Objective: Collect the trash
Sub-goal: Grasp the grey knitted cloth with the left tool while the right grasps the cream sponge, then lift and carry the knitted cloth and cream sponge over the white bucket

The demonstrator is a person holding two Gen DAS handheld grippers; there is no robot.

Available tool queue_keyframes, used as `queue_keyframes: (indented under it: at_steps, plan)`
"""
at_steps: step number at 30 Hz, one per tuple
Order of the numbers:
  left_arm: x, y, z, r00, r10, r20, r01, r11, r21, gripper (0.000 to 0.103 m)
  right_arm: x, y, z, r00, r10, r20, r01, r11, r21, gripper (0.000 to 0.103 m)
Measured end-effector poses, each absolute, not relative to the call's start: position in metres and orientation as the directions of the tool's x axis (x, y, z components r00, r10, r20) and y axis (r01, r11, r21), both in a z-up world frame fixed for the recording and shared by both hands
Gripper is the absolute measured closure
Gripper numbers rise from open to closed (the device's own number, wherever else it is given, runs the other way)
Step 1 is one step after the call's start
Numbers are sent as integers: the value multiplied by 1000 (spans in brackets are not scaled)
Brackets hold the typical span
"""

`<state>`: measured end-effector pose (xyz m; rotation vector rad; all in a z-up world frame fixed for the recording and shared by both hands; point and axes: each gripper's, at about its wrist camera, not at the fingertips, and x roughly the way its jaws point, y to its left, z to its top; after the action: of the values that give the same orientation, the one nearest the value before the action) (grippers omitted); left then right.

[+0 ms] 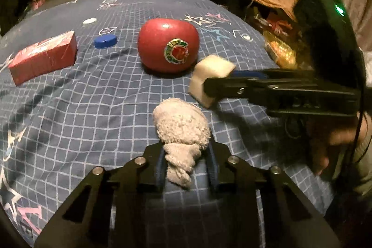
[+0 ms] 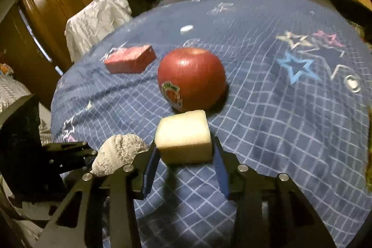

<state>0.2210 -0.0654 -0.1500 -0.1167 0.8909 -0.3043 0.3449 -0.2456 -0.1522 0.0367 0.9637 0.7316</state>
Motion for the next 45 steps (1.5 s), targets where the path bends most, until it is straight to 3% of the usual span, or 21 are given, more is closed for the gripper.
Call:
queue_keyframes:
  at_steps: [4, 11, 22, 45]
  plan:
    - [209, -58, -140, 615, -261, -744, 170, 965, -198, 77, 324, -266, -129, 450, 593, -668, -499, 787, 362, 59]
    - [179, -42, -98, 723, -88, -685, 50, 996, -75, 77, 241, -300, -88, 639, 483, -598, -366, 875, 316, 59]
    - [139, -44, -64, 801, 94, -592, -63, 995, 74, 77, 147, -267, -64, 734, 412, -540, -362, 910, 202, 59]
    - [123, -47, -51, 830, 127, -544, -77, 991, 113, 77, 124, -255, -55, 739, 407, -537, -377, 910, 171, 58]
